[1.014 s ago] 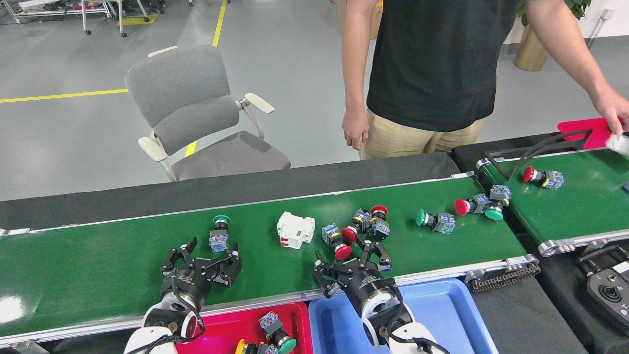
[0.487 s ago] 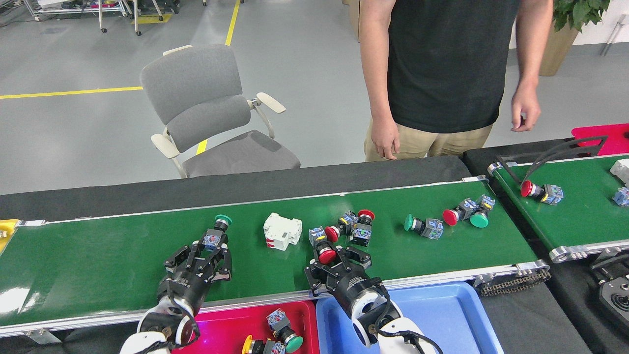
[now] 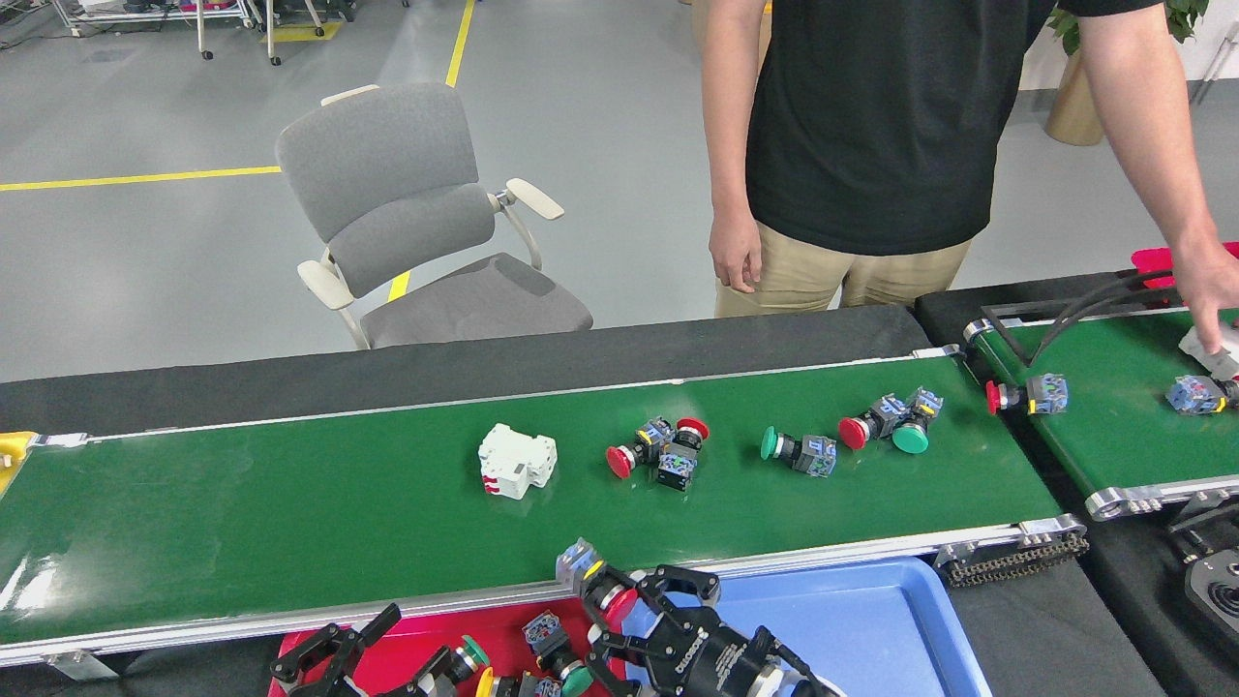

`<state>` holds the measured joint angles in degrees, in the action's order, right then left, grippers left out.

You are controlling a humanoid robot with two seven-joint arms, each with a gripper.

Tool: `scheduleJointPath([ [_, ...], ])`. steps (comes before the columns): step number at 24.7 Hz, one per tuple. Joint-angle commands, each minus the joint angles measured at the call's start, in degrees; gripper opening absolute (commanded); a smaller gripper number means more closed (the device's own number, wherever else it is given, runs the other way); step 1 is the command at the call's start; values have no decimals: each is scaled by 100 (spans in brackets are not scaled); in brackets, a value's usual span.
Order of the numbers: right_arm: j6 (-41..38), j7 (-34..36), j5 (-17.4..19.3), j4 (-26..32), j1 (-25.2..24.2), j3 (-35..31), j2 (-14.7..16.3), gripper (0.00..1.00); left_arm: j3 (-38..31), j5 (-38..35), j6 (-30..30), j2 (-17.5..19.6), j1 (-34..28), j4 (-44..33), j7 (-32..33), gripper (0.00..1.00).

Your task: Pick switch part from conveyor to tray

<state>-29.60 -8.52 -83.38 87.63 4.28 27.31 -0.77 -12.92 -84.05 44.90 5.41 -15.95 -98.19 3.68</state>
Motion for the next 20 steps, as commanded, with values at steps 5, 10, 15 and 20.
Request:
scheduleJointPath([
  [5, -151, -97, 226, 140, -23, -59, -99, 100, -914, 38, -1695, -488, -13, -306, -69, 99],
  [10, 1097, -62, 507, 580, -489, -1245, -169, 100, -1397, 38, -1730, -453, -224, -271, -78, 99],
  [15, 3566, 597, 489, 834, -999, -1439, 85, 100, -1327, 21, -1704, -391, -119, -192, -78, 99],
  [20, 3795, 580, 384, 448, -472, -1316, 200, 100, -712, -23, -1457, 171, 655, 133, -60, 99],
])
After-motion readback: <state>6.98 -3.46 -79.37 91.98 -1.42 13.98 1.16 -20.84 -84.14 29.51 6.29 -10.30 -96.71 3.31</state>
